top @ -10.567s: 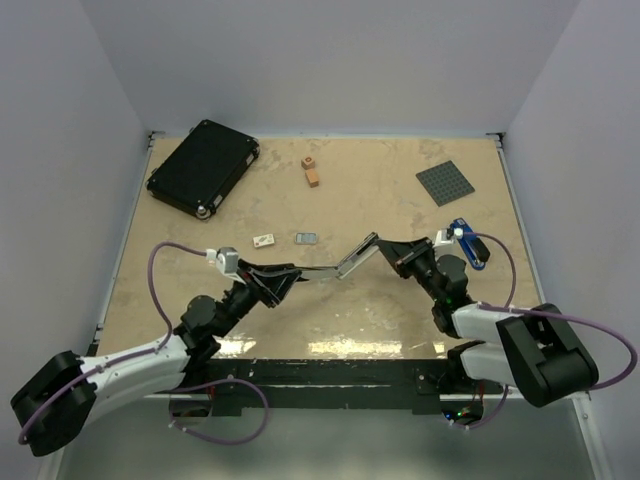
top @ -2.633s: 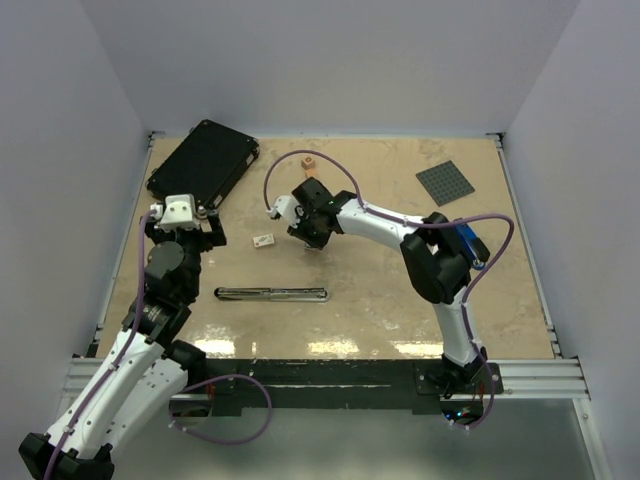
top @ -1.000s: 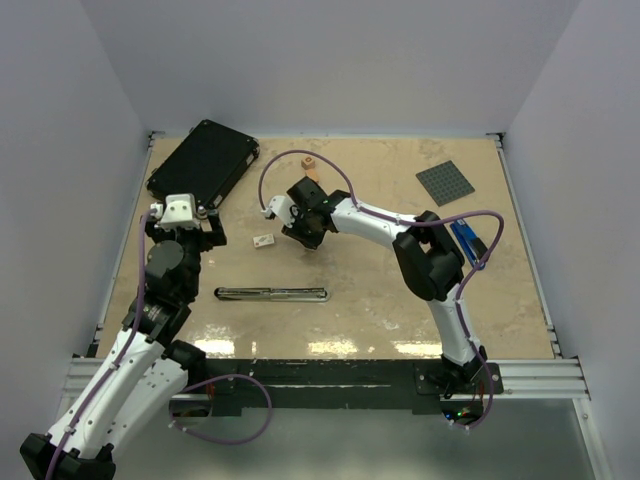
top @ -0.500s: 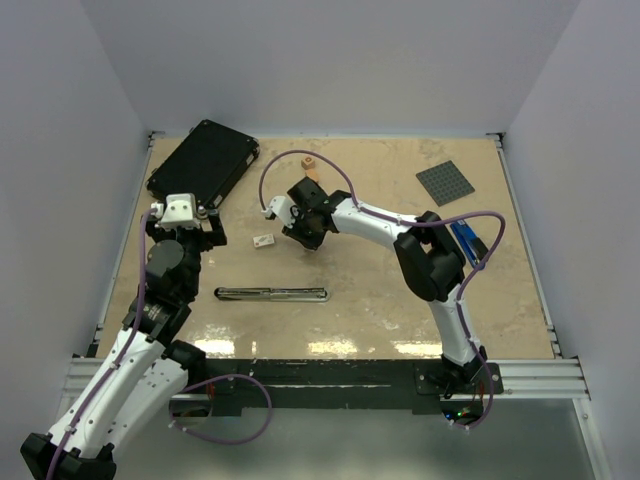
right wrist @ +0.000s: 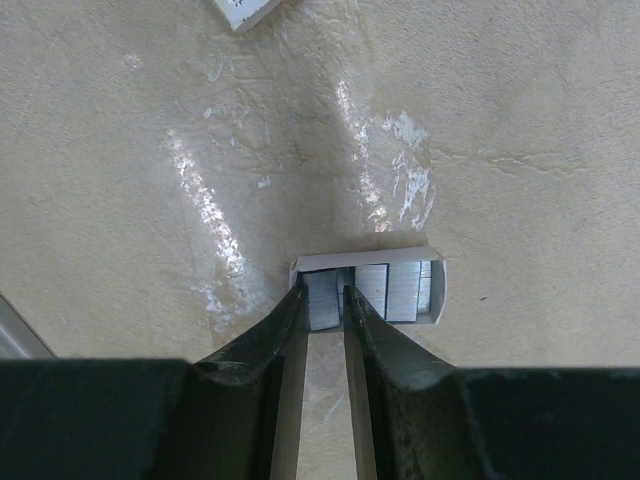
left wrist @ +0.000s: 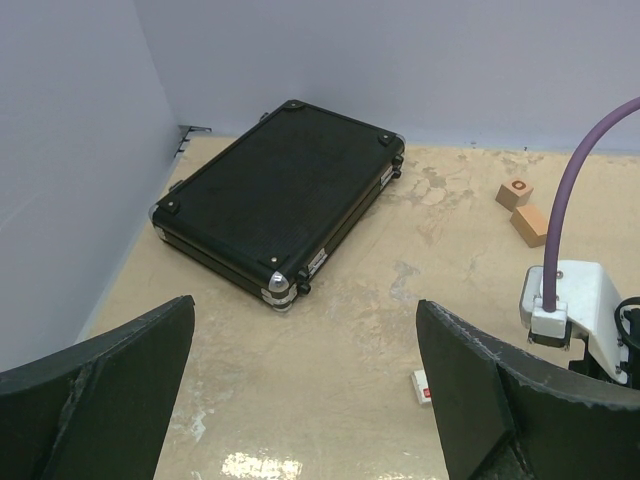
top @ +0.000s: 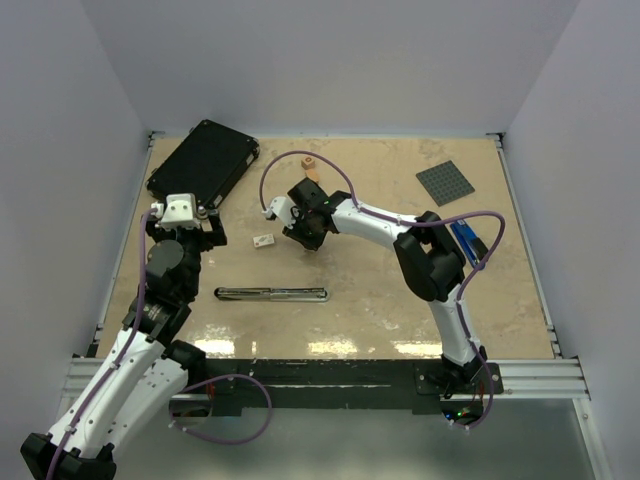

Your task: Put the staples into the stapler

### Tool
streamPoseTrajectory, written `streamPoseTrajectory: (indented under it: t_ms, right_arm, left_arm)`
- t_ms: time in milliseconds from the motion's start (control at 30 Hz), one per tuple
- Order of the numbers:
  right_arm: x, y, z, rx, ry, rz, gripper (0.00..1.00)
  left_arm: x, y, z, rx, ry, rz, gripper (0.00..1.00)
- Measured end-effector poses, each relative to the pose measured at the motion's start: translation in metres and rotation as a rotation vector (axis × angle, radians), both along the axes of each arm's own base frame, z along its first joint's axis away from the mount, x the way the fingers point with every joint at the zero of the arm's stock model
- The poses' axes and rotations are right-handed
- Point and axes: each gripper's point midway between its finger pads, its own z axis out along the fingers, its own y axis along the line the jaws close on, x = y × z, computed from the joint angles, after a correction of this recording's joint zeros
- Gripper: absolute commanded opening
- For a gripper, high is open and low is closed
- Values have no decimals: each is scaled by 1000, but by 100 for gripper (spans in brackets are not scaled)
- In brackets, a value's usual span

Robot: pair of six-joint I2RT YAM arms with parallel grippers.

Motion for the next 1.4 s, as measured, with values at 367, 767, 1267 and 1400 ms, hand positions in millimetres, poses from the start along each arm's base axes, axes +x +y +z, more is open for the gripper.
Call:
streamPoseTrajectory:
  t_ms: [367, 767, 1267, 1400]
  right_arm:
    - [0, -1, -2, -7, 0, -2, 27]
    - [-2, 1, -2, -3, 5, 0, 26]
    - [-4, 6, -7, 27, 56, -77, 11]
    - [-4, 6, -6, 34, 60, -91, 11]
  left_arm:
    - [0, 2, 0, -1, 0, 5, 96]
    - [1, 2, -1, 0, 3, 6, 96]
    - [2, 1, -2, -5, 7, 3, 96]
    - [2, 1, -2, -6, 7, 2, 96]
